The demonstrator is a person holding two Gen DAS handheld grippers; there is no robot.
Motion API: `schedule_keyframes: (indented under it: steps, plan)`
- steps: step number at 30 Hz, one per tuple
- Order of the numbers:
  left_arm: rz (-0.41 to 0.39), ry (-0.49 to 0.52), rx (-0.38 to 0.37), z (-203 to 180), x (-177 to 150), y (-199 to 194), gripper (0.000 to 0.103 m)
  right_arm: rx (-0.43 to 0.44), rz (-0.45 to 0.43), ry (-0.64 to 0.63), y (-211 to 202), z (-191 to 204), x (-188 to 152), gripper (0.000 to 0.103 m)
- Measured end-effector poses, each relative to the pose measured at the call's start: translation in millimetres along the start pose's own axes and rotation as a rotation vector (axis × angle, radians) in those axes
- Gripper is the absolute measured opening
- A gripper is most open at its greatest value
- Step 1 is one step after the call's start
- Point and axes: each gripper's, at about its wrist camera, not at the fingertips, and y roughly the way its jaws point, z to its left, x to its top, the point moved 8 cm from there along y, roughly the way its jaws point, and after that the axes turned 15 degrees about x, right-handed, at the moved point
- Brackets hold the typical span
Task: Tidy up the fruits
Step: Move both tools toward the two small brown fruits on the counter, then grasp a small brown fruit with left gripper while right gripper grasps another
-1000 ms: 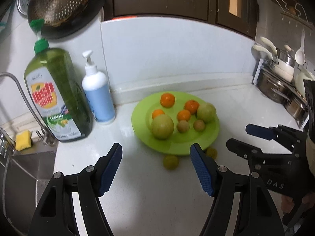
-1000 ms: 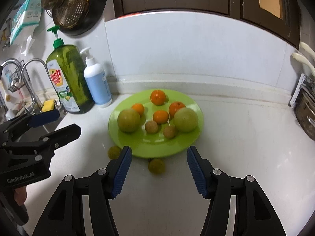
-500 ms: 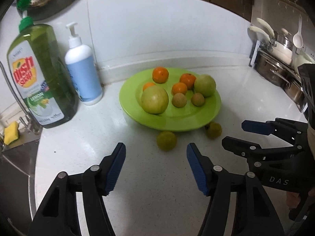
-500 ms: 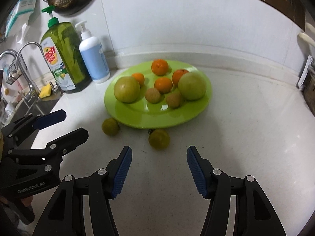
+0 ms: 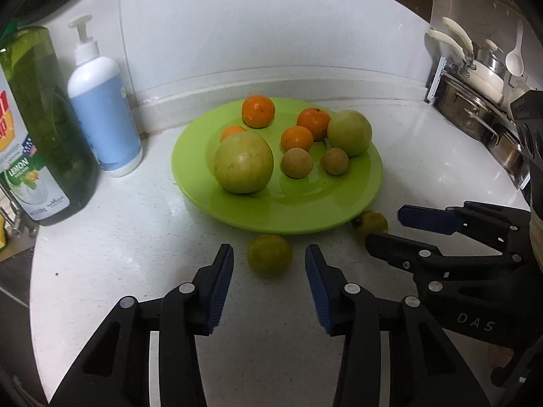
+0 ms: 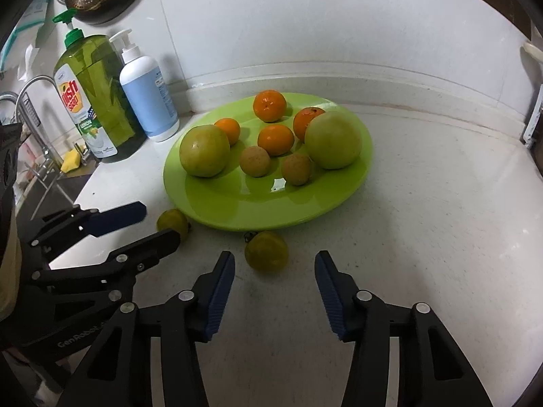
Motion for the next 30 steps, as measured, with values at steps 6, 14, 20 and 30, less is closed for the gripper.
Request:
schedule_keyframes:
  steps: [6, 14, 20, 30]
  plan:
    - [0.022, -0.007, -0.007, -4, -1, 9, 0.036, 0.004, 0.020, -0.006, 10, 0, 1, 0.043]
    - [0.036, -0.024, -0.014, -2, -2, 13, 0.030, 0.007, 0.029, -0.007, 16, 2, 2, 0.033]
    - [0.035, -0.022, -0.016, -2, -2, 12, 0.030, 0.007, 0.030, -0.010, 15, 3, 1, 0.031]
    - [0.026, -0.021, -0.016, -4, -3, 4, 0.030, 0.008, 0.027, -0.015, 12, 2, 0, 0.031]
